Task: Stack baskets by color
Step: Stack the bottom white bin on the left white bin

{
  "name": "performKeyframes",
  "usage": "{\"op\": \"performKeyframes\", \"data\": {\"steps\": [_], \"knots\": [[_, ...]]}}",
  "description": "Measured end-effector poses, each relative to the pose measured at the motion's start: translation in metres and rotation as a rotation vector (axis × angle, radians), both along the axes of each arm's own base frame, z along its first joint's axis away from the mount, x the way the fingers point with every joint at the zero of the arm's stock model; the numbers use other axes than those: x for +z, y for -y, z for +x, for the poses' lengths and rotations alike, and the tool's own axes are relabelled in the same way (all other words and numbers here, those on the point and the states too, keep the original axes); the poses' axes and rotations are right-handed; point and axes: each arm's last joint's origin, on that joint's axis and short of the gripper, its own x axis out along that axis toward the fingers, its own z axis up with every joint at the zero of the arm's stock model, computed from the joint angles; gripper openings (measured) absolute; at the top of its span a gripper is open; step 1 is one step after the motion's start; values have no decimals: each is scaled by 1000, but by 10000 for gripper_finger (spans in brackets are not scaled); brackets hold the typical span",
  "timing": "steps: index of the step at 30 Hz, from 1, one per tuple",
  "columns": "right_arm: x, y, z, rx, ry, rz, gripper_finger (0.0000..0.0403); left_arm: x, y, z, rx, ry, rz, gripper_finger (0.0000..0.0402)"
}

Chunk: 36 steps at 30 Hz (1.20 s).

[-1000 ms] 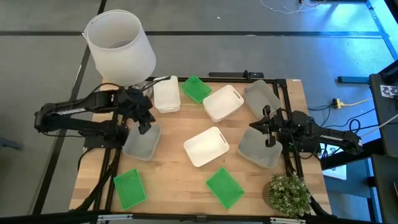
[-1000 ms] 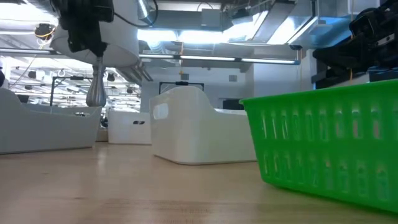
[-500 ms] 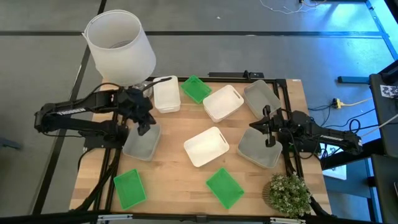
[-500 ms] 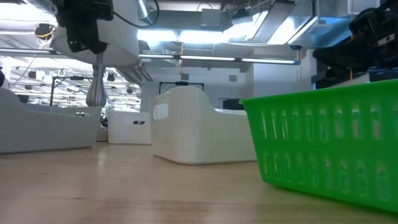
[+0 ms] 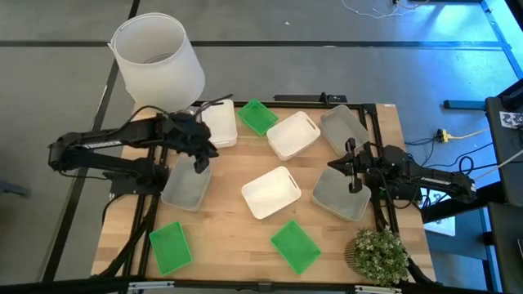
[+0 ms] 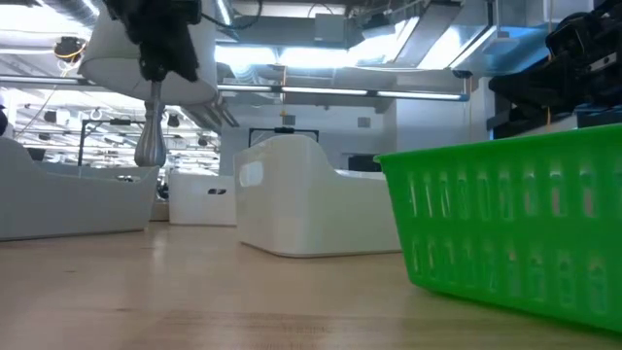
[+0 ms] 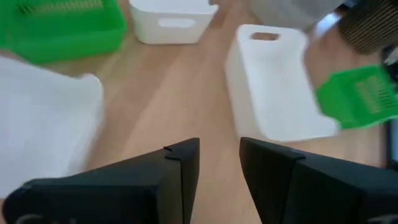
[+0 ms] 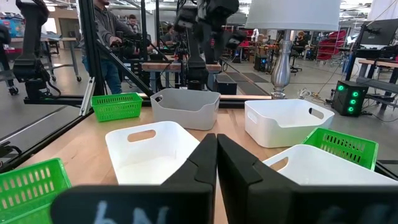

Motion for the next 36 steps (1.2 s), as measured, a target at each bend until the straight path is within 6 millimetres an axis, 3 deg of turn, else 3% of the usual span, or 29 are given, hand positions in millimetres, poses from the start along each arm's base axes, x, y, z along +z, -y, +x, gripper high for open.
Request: {"op": "performKeyframes", "data": {"steps": [6, 10, 13, 19, 23, 36], "knots": [[0, 0, 0, 0, 0, 0, 13, -7, -6, 18, -46, -18, 120, 104], [0, 0, 0, 0, 0, 0, 13, -9, -3, 31, -153, 23, 96, 104], [0, 0, 0, 0, -1, 0, 13, -12, 3, 38, -268, 42, 110, 104], [0, 0, 0, 0, -1, 0, 13, -13, 23, 55, -516, 107, 295, 103], [0, 0, 0, 0, 0, 0, 13, -17, 34, 64, -598, 116, 353, 103], [0, 0, 0, 0, 0, 0, 13, -59, 63, 109, -386, 39, 215, 103]]}}
